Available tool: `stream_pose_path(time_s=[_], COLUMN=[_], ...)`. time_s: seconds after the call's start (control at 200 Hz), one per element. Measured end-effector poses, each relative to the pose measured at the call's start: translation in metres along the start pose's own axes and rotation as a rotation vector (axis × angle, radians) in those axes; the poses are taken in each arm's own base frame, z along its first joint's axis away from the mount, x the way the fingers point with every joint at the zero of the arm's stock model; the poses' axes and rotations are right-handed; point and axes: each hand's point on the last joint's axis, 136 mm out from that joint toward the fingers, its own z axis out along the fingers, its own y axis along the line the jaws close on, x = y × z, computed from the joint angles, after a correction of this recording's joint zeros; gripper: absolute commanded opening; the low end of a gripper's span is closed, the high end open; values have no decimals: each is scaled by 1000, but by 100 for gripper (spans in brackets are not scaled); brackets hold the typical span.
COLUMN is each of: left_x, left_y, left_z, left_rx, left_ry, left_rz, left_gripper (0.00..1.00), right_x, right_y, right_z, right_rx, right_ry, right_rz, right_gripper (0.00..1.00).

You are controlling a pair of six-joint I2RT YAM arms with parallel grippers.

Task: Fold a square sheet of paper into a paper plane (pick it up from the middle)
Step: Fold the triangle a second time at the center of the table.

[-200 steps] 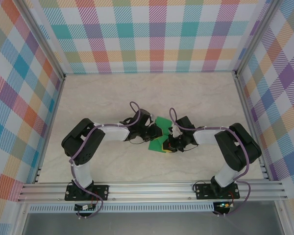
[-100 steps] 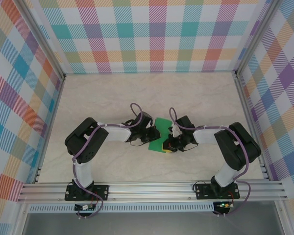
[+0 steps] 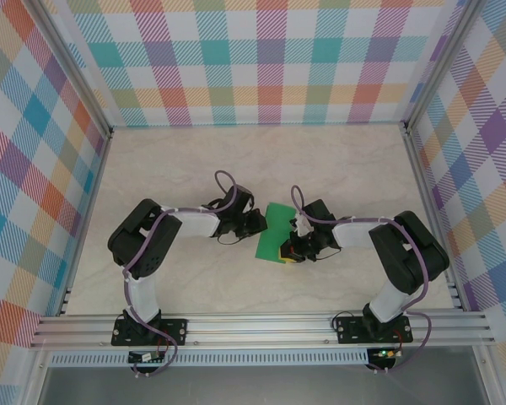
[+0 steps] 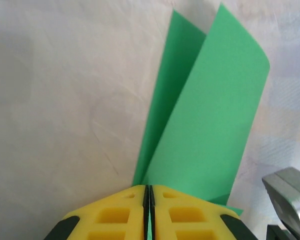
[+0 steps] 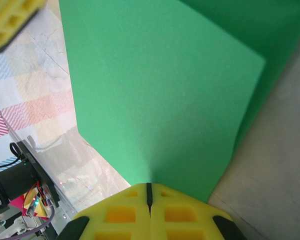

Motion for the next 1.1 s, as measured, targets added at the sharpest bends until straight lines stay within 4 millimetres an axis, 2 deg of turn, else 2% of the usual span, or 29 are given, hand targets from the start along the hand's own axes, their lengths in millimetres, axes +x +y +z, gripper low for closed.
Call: stream_pose_path(time_s=[0.19, 0.325, 0.465, 0.595, 0.665, 0.77, 0.95, 1.1], left_x=[-11, -12, -20, -14, -1, 15, 33, 36], left_y=[6, 0, -36, -68, -77, -75, -49, -32], left_z=[-3, -12, -41, -58, -54, -39, -11, 0], left_rx=[-26, -15, 72, 159, 188, 193, 141, 93], left_ry=[-22, -28, -75, -78, -40, 21, 93, 101], left_rz=[-14, -10, 29, 77, 98, 106, 76, 60], left_gripper=[14, 15, 15, 14, 13, 13, 12, 11], right_x=[1, 1, 1, 1, 1, 2, 2, 1], right_y=[-1, -1, -1, -1, -1, -1, -1, -1], right_z=[-1, -2, -2, -3, -3, -3, -3, -4], right_rx=[3, 5, 9, 14, 15, 18, 20, 26], right_ry=[2, 3, 7, 9, 11, 13, 16, 13], right_rz=[4, 6, 11, 15, 17, 19, 23, 24], right_gripper=[0, 0, 0, 0, 0, 0, 0, 0])
